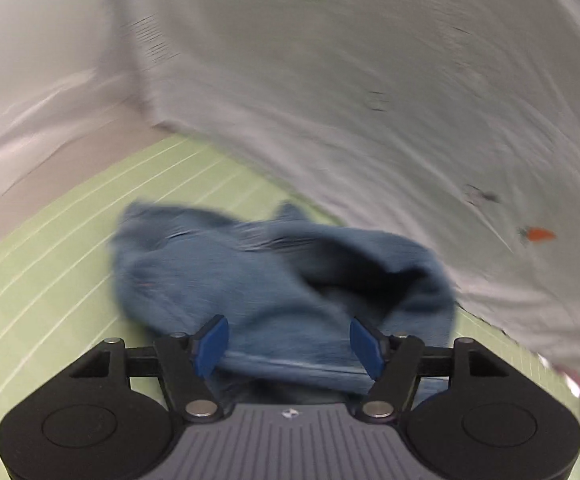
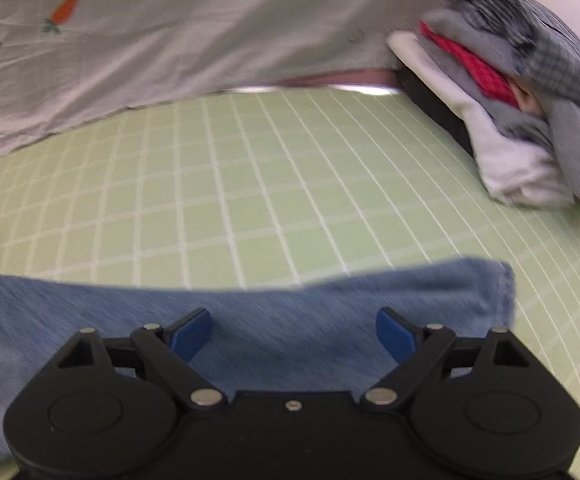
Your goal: Fold clothes
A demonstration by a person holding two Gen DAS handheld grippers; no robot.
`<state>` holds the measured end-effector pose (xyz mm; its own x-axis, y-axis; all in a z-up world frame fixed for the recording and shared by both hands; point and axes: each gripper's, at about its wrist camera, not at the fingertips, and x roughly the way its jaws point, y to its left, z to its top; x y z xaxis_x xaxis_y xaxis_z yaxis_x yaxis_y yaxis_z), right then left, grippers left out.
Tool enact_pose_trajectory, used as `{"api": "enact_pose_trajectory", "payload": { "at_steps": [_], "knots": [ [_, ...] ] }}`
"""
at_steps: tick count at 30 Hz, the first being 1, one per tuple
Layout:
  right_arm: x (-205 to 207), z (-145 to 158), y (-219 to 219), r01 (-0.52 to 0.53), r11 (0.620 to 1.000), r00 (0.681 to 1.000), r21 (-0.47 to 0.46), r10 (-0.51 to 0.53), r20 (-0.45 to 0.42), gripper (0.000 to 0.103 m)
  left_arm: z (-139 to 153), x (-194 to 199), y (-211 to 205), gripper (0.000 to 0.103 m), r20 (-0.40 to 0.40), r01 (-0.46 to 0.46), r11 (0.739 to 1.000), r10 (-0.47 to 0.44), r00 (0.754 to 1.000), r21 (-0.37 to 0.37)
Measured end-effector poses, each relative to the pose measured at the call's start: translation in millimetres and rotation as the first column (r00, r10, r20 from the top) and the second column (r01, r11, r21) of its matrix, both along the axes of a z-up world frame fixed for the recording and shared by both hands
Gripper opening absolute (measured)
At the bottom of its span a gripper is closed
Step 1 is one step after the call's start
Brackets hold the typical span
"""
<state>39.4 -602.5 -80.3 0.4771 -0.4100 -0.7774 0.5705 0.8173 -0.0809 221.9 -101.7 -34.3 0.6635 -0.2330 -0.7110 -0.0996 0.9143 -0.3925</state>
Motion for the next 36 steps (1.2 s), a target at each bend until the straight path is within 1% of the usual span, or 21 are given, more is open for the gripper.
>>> {"api": "enact_pose_trajectory", "payload": {
  "at_steps": [2, 4, 5, 6, 7, 8, 11, 13, 15, 16, 17, 18, 19, 21, 24, 25, 28, 31, 32, 34, 36],
  "knots": [
    [17, 3, 5, -0.030, 0.999, 0.999, 0.014, 0.030, 0.024, 0.090, -2, 1, 9, 0.068, -0.020, -0.047, 0.997, 0.046, 0.999, -0.058],
    [34, 5, 11, -0.056, 0.998, 0.998, 0.025, 0.055, 0.040, 0.090, 3, 3, 4, 0.072, -0.008, -0.039, 0.998, 0.038, 0.999, -0.055],
    [40, 7, 14, -0.063, 0.998, 0.997, 0.032, 0.061, 0.052, 0.090, 3, 7, -3, 0.080, -0.013, -0.015, 1.000, 0.015, 1.000, -0.019],
    [45, 9, 17, -0.068, 0.997, 0.996, 0.042, 0.065, 0.066, 0.090, 3, 12, -11, 0.085, -0.020, 0.011, 1.000, -0.011, 1.000, 0.021],
    [48, 10, 20, -0.077, 0.996, 0.995, 0.053, 0.073, 0.074, 0.090, 1, 17, -18, 0.085, -0.041, 0.023, 0.997, -0.020, 0.999, 0.069],
    [51, 10, 23, -0.088, 0.994, 0.993, 0.064, 0.082, 0.082, 0.090, -3, 22, -22, 0.085, -0.065, 0.017, 0.995, -0.011, 0.998, 0.099],
    [49, 8, 35, -0.141, 0.987, 0.989, 0.076, 0.136, 0.066, 0.090, -16, 28, -22, 0.085, -0.095, -0.004, 0.996, 0.013, 0.995, 0.094],
    [42, 5, 43, -0.178, 0.981, 0.983, 0.082, 0.175, 0.046, 0.091, -23, 31, -20, 0.078, -0.111, -0.009, 0.995, 0.021, 0.994, 0.100],
    [36, -1, 49, -0.205, 0.975, 0.979, 0.088, 0.203, 0.027, 0.091, -27, 32, -17, 0.038, -0.120, -0.012, 0.993, 0.027, 0.992, 0.122],
    [33, -5, 50, -0.200, 0.976, 0.980, 0.089, 0.199, 0.015, 0.091, -27, 31, -13, 0.030, -0.122, -0.002, 0.994, 0.015, 0.992, 0.110],
    [31, -8, 51, -0.195, 0.977, 0.981, 0.091, 0.196, 0.003, 0.091, -24, 27, -9, 0.018, -0.120, 0.000, 0.996, 0.011, 0.993, 0.091],
    [28, -11, 52, -0.190, 0.977, 0.981, 0.092, 0.192, -0.007, 0.091, -20, 22, -3, 0.013, -0.119, 0.002, 0.997, 0.008, 0.993, 0.080],
    [26, -11, 50, -0.184, 0.978, 0.983, 0.095, 0.185, -0.004, 0.091, -17, 17, 1, 0.012, -0.121, 0.006, 0.996, 0.005, 0.993, 0.085],
    [23, -11, 49, -0.177, 0.980, 0.984, 0.090, 0.178, -0.004, 0.091, -9, 3, 11, 0.011, -0.125, -0.005, 0.993, 0.021, 0.992, 0.121],
    [18, -11, 48, -0.164, 0.985, 0.986, 0.051, 0.165, -0.032, 0.091, -11, -22, 35, 0.011, -0.165, -0.045, 0.990, 0.067, 0.984, 0.132],
    [15, -11, 46, -0.156, 0.986, 0.987, 0.057, 0.158, -0.033, 0.091, -15, -31, 44, 0.011, -0.187, -0.070, 0.988, 0.095, 0.978, 0.135],
    [4, -12, 42, -0.134, 0.988, 0.990, 0.076, 0.137, -0.038, 0.091, -29, -56, 64, 0.009, -0.242, -0.135, 0.974, 0.178, 0.954, 0.184],
    [-10, -14, 43, -0.119, 0.990, 0.991, 0.079, 0.123, -0.052, 0.091, -31, -71, 73, 0.010, -0.254, -0.161, 0.978, 0.191, 0.948, 0.131],
    [-14, -14, 43, -0.114, 0.990, 0.991, 0.081, 0.118, -0.055, 0.091, -28, -71, 71, 0.013, -0.247, -0.157, 0.978, 0.186, 0.951, 0.136],
    [-18, -14, 42, -0.102, 0.990, 0.993, 0.099, 0.107, -0.051, 0.091, -22, -69, 67, 0.016, -0.232, -0.148, 0.978, 0.180, 0.956, 0.148],
    [-20, -13, 43, -0.099, 0.989, 0.994, 0.112, 0.105, -0.044, 0.091, -20, -64, 62, 0.033, -0.235, -0.133, 0.981, 0.163, 0.958, 0.139]
  ]
}}
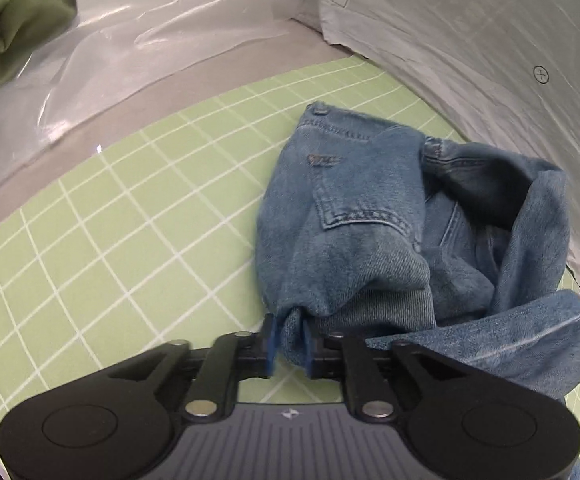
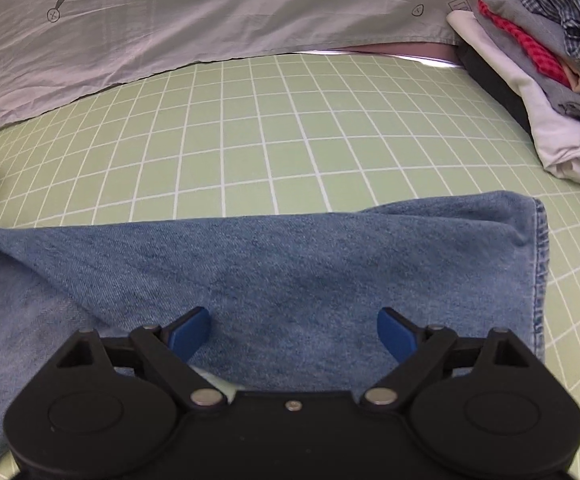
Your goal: Fold clothes
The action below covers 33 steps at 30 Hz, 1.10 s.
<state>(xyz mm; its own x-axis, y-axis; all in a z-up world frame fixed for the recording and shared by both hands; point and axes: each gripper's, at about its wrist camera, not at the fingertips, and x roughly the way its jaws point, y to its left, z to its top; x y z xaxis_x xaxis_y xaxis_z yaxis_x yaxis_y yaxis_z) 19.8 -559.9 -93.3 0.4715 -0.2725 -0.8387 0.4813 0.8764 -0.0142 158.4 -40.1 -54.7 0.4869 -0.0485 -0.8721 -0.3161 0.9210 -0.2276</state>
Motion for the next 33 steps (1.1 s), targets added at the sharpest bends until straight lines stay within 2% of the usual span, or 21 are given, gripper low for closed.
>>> {"api": "enact_pose_trajectory", "payload": {
  "at_steps": [3, 7, 12, 14, 17, 18, 19, 20, 22, 23, 24, 26, 27, 28, 30, 31, 33],
  "knots": [
    [4, 3, 5, -0.029, 1.000, 1.000, -0.010, 0.029, 0.002, 0.091, -2, 8, -7, 0.048, -0.006, 0.018, 1.000, -0.018, 1.000, -0.019],
    [11, 5, 18, -0.118, 0.993, 0.993, -0.009, 0.118, 0.007, 0.093, -11, 13, -11, 0.052, -0.033, 0.010, 1.000, -0.011, 0.999, -0.027],
    [25, -3, 22, -0.167, 0.984, 0.986, -0.056, 0.167, -0.002, 0.094, -20, 15, -14, 0.056, -0.071, 0.020, 1.000, -0.021, 0.997, -0.018],
    [33, -2, 13, -0.154, 0.986, 0.988, -0.071, 0.155, 0.020, 0.076, -22, 15, -15, 0.061, -0.085, 0.017, 1.000, -0.018, 0.996, -0.013],
    [55, -1, -2, -0.160, 0.977, 0.986, -0.141, 0.166, 0.030, 0.065, -27, 13, -16, 0.064, -0.108, 0.009, 1.000, -0.012, 0.994, -0.026],
    [65, -1, -8, -0.160, 0.971, 0.986, -0.180, 0.167, 0.025, 0.041, -29, 12, -17, 0.064, -0.115, 0.007, 0.999, -0.010, 0.993, -0.032],
    [79, -5, -17, -0.151, 0.959, 0.988, -0.238, 0.151, -0.018, 0.006, -30, 10, -19, 0.064, -0.120, 0.001, 1.000, -0.005, 0.993, -0.031],
    [93, -10, -27, -0.140, 0.945, 0.990, -0.295, 0.128, -0.059, 0.000, -30, 9, -21, 0.064, -0.119, 0.001, 1.000, -0.004, 0.993, -0.023],
    [119, -22, -67, -0.056, 0.924, 0.994, -0.379, 0.018, -0.105, 0.001, -30, 8, -24, 0.065, -0.118, 0.000, 1.000, -0.001, 0.993, -0.009],
    [131, -21, -86, -0.035, 0.924, 0.991, -0.381, -0.018, -0.135, 0.001, -29, 7, -25, 0.066, -0.118, -0.001, 1.000, 0.001, 0.993, -0.005],
    [140, -15, -102, -0.005, 0.942, 0.990, -0.336, -0.043, -0.134, 0.002, -29, 7, -25, 0.068, -0.119, -0.003, 1.000, 0.003, 0.993, -0.001],
    [144, 4, -120, 0.047, 0.980, 0.997, -0.195, -0.058, -0.049, 0.019, -29, 5, -23, 0.071, -0.118, -0.018, 1.000, 0.017, 0.993, -0.008],
    [141, 12, -118, 0.044, 0.987, 0.999, -0.154, -0.047, -0.019, 0.041, -29, 5, -22, 0.071, -0.115, -0.022, 1.000, 0.021, 0.993, -0.012],
    [134, 18, -107, 0.009, 0.989, 1.000, -0.147, -0.009, 0.004, 0.055, -29, 4, -21, 0.072, -0.112, -0.026, 1.000, 0.025, 0.993, -0.016],
    [120, 29, -85, -0.057, 0.988, 0.997, -0.143, 0.062, 0.036, 0.064, -29, 4, -22, 0.076, -0.118, -0.031, 1.000, 0.031, 0.993, -0.003],
    [109, 33, -72, -0.078, 0.990, 0.995, -0.119, 0.084, 0.050, 0.071, -29, 4, -23, 0.076, -0.121, -0.035, 0.999, 0.036, 0.992, 0.004],
    [87, 38, -45, -0.136, 0.990, 0.987, -0.048, 0.139, 0.085, 0.078, -28, 4, -23, 0.076, -0.123, -0.030, 1.000, 0.031, 0.992, 0.010]
  ]
}}
